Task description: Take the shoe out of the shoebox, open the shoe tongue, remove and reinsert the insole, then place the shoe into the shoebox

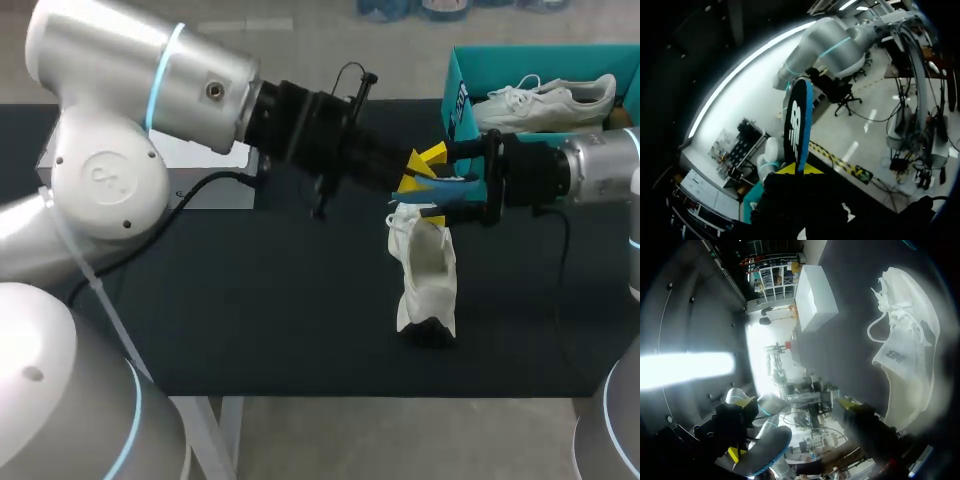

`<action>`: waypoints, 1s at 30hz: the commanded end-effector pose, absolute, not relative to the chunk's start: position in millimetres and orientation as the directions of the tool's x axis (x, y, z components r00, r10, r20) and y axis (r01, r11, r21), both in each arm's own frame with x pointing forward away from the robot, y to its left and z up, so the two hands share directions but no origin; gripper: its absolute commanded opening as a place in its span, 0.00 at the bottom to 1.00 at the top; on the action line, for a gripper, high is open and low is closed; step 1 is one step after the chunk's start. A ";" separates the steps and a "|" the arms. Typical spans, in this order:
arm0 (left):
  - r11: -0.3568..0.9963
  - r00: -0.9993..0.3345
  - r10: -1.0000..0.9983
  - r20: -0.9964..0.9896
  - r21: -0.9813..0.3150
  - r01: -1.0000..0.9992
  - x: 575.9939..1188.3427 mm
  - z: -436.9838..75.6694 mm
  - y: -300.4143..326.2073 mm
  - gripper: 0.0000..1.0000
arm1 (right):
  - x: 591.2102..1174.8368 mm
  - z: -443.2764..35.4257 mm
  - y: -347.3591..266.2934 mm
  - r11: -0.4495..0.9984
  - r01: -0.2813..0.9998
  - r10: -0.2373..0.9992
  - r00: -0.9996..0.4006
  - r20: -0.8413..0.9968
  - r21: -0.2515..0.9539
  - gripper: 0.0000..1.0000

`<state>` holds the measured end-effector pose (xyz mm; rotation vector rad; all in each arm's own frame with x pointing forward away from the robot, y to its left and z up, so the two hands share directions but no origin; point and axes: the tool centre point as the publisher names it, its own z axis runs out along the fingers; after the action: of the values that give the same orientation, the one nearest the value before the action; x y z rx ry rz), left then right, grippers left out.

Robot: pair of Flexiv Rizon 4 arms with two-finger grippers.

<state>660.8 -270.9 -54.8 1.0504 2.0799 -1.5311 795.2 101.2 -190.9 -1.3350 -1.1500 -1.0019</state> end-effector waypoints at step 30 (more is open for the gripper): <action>0.020 -0.340 0.318 -0.885 -0.352 0.936 694.4 -153.3 -252.3 0.00 | 794.8 -191.4 102.0 0.021 0.982 0.096 0.184 0.978 -0.187 1.00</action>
<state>686.3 -241.2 -142.0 1.2795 1.7332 -1.3133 795.2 101.3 -191.0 -1.3349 -1.1499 -1.0020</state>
